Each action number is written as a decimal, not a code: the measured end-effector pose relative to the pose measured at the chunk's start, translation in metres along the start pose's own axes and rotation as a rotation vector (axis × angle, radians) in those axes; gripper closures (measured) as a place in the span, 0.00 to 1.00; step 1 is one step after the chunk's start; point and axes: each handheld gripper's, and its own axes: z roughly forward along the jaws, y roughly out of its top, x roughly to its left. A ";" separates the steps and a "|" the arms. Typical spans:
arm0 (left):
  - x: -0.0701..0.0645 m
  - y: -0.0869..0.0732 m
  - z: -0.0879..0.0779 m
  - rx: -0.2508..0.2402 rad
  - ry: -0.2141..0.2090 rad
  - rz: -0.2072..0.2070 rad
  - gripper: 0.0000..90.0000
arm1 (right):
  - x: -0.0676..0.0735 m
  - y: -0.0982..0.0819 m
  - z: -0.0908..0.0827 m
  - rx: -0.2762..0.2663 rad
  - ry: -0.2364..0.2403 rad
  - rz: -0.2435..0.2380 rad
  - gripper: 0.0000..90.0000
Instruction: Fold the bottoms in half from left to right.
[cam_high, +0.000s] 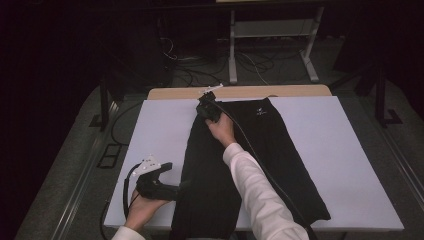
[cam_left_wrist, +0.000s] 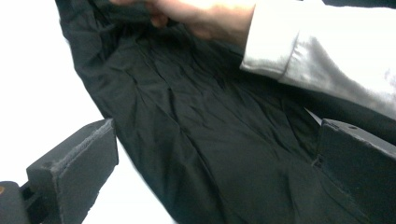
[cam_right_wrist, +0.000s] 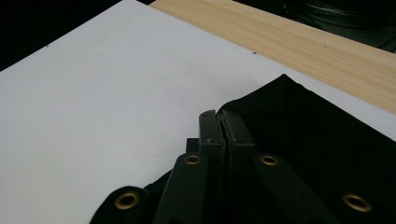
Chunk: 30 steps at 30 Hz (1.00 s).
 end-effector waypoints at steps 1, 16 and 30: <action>-0.001 -0.001 0.000 0.006 -0.005 0.002 0.00 | 0.000 -0.001 -0.001 -0.005 0.000 0.003 0.97; -0.005 -0.010 -0.005 0.085 -0.065 -0.027 0.00 | -0.008 -0.014 -0.017 -0.013 -0.013 -0.006 0.96; -0.011 -0.015 -0.013 0.198 -0.113 0.008 0.05 | -0.003 -0.013 -0.024 -0.016 -0.008 -0.026 0.96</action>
